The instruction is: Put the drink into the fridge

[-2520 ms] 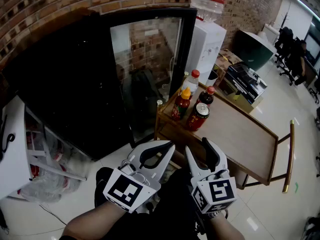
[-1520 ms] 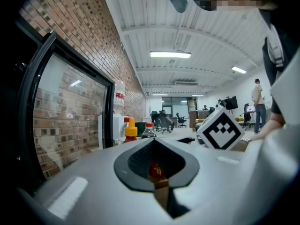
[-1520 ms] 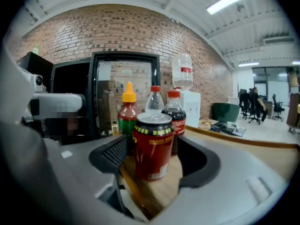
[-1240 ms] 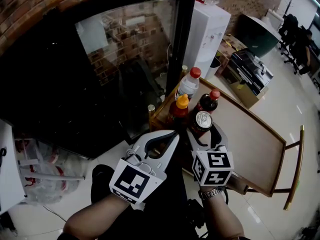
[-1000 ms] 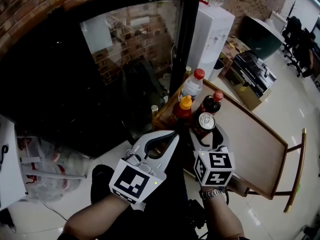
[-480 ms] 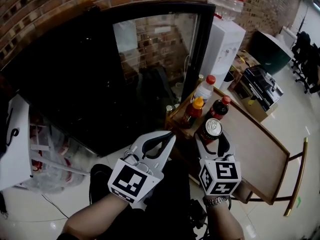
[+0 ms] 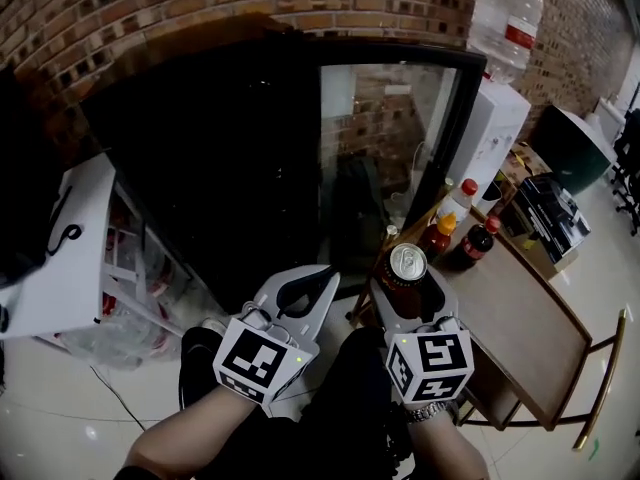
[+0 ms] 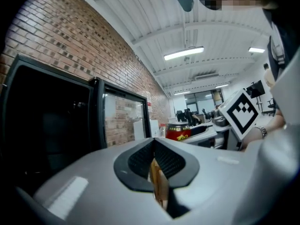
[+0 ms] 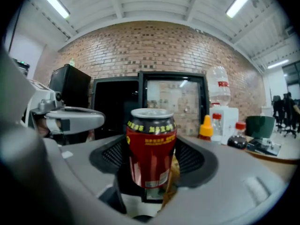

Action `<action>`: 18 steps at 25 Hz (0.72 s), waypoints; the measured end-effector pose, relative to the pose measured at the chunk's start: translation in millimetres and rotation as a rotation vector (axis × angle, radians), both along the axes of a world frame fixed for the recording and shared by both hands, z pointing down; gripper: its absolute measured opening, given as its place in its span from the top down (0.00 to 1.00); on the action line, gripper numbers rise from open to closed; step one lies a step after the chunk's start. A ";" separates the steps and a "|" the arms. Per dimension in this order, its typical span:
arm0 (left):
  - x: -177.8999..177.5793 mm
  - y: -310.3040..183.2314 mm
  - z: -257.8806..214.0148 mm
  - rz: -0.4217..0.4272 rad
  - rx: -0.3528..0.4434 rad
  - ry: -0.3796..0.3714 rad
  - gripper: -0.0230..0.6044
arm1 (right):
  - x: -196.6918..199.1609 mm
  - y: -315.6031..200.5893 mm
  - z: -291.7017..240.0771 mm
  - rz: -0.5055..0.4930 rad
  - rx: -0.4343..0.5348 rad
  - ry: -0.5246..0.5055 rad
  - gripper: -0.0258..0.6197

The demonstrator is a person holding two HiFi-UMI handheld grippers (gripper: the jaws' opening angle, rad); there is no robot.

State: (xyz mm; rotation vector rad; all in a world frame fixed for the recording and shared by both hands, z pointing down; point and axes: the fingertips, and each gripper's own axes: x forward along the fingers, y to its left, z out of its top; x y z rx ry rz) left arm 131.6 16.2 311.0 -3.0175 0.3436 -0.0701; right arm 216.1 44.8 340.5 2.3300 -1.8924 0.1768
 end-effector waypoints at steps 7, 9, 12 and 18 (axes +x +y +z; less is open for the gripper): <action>-67.0 -45.0 1.9 -0.118 0.021 0.005 0.96 | -73.0 -48.7 -11.2 -0.159 0.014 -0.006 0.47; -83.6 -60.3 0.3 -0.160 0.011 0.022 0.96 | -92.1 -64.8 -13.4 -0.207 0.014 -0.010 0.47; -103.6 -85.1 -1.2 -0.216 -0.002 0.032 0.96 | -117.2 -90.2 -14.8 -0.275 0.013 -0.015 0.47; -129.5 -131.7 6.8 -0.300 -0.010 0.024 0.96 | -151.6 -143.1 -14.0 -0.384 0.012 -0.009 0.47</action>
